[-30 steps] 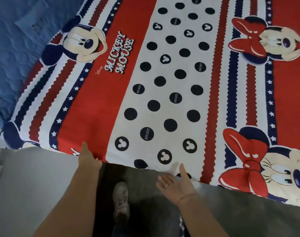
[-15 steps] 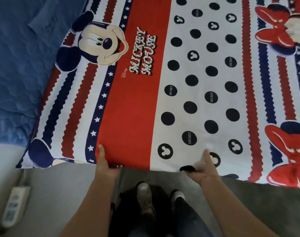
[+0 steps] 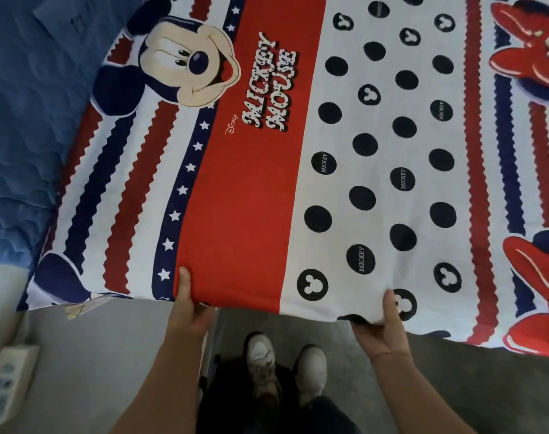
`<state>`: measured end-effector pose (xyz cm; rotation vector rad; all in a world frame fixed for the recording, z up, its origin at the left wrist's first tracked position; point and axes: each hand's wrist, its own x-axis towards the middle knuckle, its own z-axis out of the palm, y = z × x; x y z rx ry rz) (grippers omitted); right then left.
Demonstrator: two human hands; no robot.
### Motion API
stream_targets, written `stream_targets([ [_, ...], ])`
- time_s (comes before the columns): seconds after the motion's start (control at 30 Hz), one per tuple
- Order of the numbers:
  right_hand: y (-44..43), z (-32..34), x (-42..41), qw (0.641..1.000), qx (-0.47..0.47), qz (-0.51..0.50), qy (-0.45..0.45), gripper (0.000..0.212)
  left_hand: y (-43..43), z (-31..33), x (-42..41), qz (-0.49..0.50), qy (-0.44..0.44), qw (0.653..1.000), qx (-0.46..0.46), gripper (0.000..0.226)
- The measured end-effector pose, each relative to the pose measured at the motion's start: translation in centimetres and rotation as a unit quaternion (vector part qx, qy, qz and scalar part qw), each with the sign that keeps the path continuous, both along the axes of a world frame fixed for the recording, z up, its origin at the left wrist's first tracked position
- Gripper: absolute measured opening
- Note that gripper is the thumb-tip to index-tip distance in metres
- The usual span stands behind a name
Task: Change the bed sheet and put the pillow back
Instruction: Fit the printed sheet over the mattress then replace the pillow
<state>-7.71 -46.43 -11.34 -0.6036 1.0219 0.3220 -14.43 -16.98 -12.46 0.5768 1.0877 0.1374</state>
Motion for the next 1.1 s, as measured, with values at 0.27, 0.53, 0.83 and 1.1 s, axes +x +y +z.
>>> stream_targets([
  [0.27, 0.9, 1.5, 0.1, 0.970, -0.151, 0.135, 0.136, 0.043, 3.8, 1.0, -1.4, -0.125, 0.118, 0.982, -0.079, 0.056],
  [0.53, 9.0, 3.6, -3.8, 0.964, -0.077, 0.152, 0.204, 0.090, 10.6, 3.2, -3.9, -0.016, 0.346, 0.922, 0.171, 0.029],
  [0.83, 23.1, 5.1, -4.1, 0.983, 0.049, 0.079, 0.157, 0.080, 14.1, 4.7, -1.1, -0.060, 0.327, 0.913, 0.235, 0.091],
  [1.1, 23.5, 2.8, -4.1, 0.991, 0.073, 0.021, 0.113, 0.119, 22.1, 0.6, -4.2, 0.063, 0.176, 0.982, 0.009, 0.123],
])
